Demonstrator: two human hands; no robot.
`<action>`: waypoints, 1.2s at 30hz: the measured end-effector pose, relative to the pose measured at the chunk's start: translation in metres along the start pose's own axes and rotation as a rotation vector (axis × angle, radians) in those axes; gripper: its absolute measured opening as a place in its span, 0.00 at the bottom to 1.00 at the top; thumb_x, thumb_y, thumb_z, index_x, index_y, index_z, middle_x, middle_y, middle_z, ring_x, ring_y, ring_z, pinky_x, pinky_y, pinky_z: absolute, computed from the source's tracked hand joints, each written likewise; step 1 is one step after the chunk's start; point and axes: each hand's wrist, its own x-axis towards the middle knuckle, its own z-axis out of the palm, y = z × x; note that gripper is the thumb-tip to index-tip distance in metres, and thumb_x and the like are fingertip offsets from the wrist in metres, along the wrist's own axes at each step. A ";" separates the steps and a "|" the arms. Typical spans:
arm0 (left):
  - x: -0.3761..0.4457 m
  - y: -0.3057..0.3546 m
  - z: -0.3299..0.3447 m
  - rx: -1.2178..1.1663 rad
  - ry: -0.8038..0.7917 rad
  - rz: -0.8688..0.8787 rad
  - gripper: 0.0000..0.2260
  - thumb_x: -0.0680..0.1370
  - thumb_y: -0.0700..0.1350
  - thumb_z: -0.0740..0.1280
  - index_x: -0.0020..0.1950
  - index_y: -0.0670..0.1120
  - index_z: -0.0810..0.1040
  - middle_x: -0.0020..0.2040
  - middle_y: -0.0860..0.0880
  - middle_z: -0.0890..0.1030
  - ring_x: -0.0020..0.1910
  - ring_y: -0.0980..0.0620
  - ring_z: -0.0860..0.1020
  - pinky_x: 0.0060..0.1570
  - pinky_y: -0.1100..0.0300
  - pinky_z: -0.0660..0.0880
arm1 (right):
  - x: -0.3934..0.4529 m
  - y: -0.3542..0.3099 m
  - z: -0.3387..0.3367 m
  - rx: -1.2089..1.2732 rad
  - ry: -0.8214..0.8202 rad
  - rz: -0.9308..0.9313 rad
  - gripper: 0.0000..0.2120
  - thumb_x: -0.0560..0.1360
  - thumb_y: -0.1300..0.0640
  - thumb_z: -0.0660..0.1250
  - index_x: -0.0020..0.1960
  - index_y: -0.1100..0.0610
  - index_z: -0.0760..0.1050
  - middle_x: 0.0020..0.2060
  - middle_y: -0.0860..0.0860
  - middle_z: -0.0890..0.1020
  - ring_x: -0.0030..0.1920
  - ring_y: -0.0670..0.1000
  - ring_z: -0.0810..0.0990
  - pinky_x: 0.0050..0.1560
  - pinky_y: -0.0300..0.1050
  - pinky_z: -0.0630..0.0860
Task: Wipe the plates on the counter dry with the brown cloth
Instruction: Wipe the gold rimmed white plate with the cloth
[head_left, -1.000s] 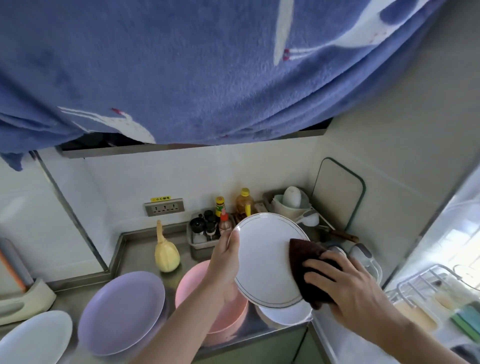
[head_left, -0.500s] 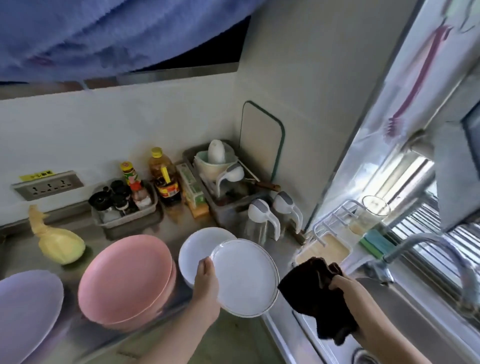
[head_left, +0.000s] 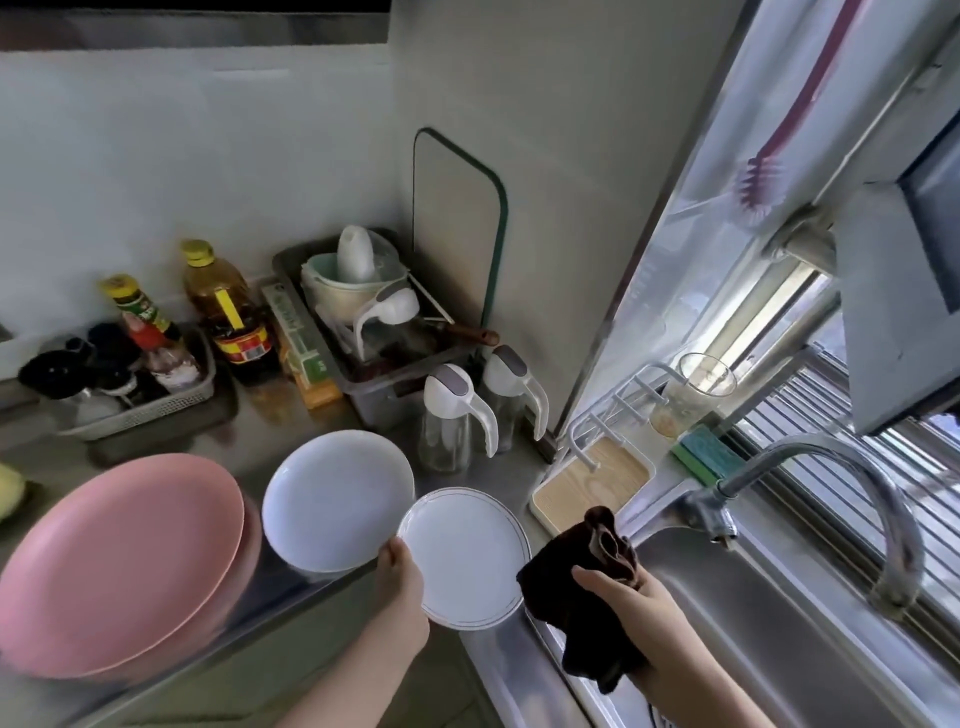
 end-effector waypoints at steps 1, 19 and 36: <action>0.002 0.000 0.002 -0.010 0.006 0.007 0.20 0.84 0.52 0.50 0.75 0.49 0.64 0.72 0.43 0.70 0.67 0.41 0.72 0.65 0.47 0.70 | 0.000 0.002 -0.001 0.000 0.003 -0.007 0.11 0.74 0.68 0.68 0.56 0.62 0.76 0.49 0.67 0.83 0.50 0.65 0.83 0.49 0.54 0.80; 0.002 -0.011 0.019 0.220 0.067 -0.011 0.22 0.77 0.48 0.62 0.68 0.39 0.72 0.66 0.36 0.74 0.59 0.36 0.76 0.52 0.51 0.74 | -0.013 0.013 -0.009 0.084 0.057 0.021 0.09 0.77 0.66 0.65 0.57 0.62 0.75 0.47 0.66 0.83 0.47 0.65 0.83 0.49 0.57 0.79; -0.116 0.109 -0.212 -0.451 -0.625 -0.176 0.26 0.72 0.56 0.74 0.62 0.40 0.81 0.60 0.38 0.83 0.63 0.38 0.78 0.67 0.39 0.71 | -0.090 -0.020 0.218 -0.160 -0.583 0.066 0.14 0.75 0.59 0.68 0.58 0.65 0.77 0.48 0.67 0.84 0.47 0.65 0.84 0.44 0.53 0.81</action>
